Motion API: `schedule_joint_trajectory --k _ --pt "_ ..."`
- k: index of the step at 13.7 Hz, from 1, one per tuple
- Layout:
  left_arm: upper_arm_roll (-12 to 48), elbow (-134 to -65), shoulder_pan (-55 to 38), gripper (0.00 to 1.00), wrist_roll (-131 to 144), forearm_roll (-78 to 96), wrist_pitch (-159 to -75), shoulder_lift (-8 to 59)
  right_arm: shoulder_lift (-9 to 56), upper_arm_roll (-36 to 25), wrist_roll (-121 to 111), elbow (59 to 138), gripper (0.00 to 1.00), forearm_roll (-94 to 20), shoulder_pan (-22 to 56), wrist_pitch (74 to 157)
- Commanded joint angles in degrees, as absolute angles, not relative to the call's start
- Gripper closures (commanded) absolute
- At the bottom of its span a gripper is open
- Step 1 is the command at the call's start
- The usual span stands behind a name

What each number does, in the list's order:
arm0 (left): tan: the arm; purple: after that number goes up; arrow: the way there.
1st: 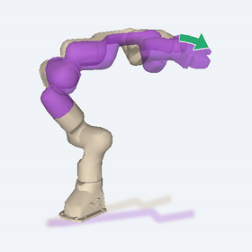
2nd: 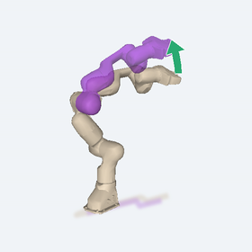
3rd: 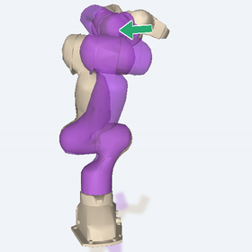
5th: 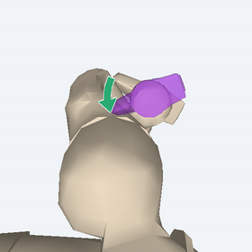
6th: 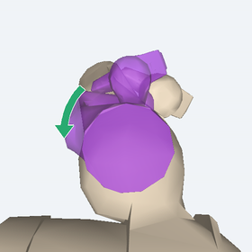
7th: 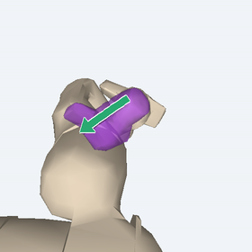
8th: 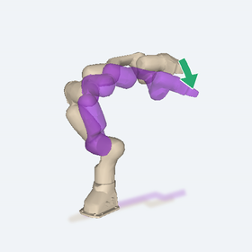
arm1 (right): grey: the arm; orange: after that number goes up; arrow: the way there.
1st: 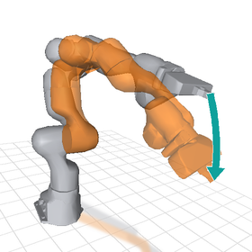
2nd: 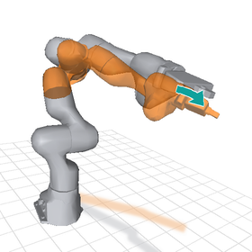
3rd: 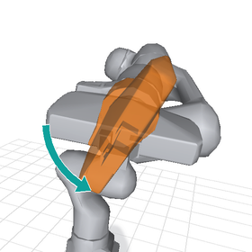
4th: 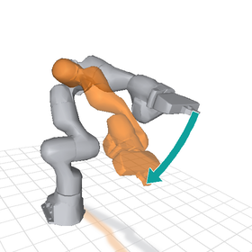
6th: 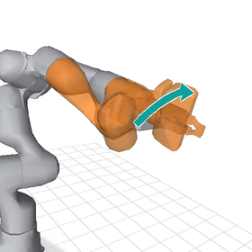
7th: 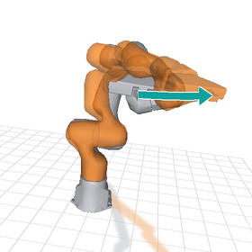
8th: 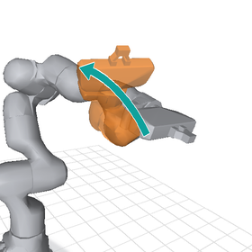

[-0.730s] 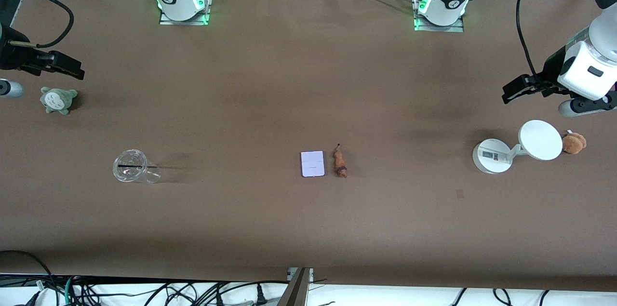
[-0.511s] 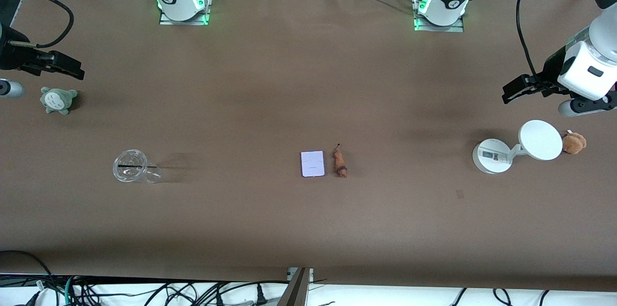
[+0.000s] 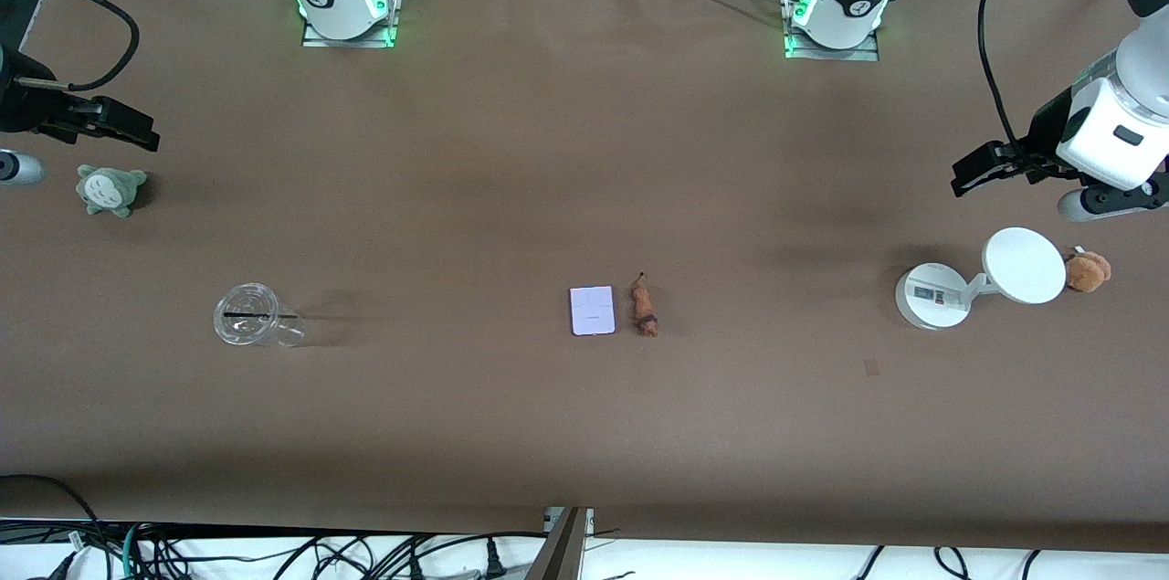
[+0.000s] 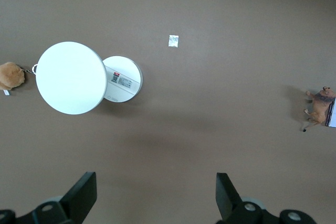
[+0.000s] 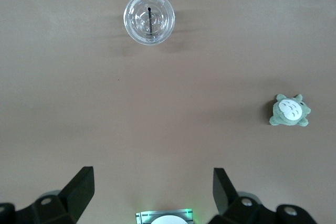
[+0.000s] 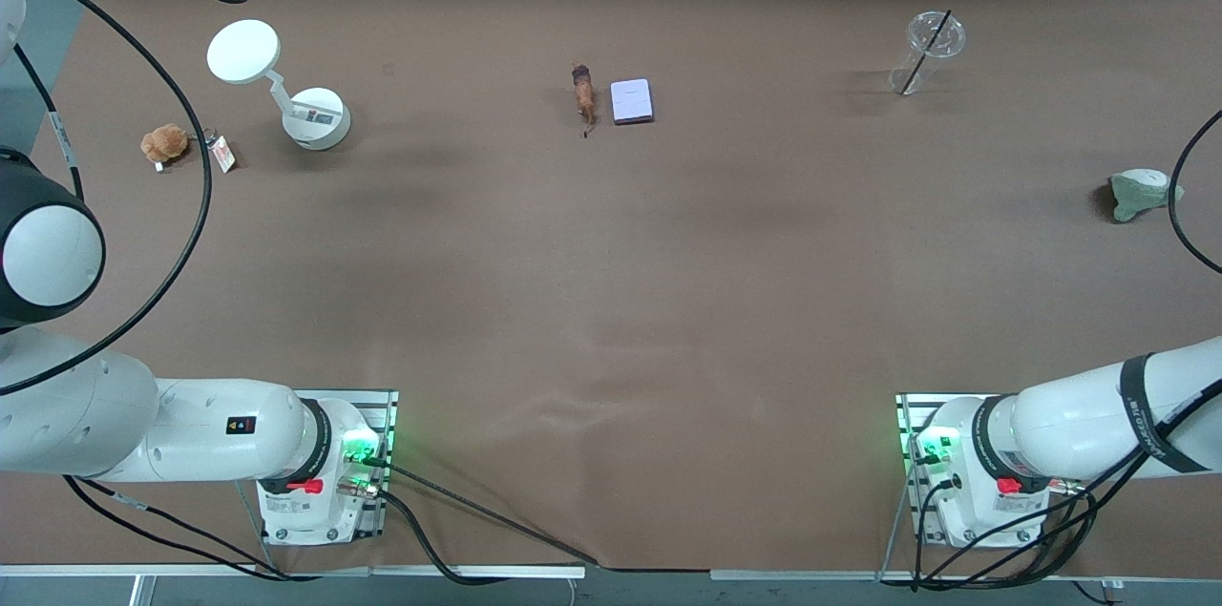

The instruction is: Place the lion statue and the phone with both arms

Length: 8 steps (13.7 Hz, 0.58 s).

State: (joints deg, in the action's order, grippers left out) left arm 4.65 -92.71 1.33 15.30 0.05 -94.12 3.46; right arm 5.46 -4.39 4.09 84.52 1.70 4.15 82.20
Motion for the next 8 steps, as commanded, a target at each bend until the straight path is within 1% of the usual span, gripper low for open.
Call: schedule_joint_trajectory --k 1,8 --pt "4.83 -92.55 1.76 0.00 13.89 0.35 -93.60 3.08 6.06 -4.31 4.13 82.97 0.00 1.58 3.87 81.74" --pt "4.83 -92.46 1.76 0.00 13.28 0.35 -93.52 2.90 6.06 -4.31 4.13 82.97 0.00 1.58 3.96 81.74"
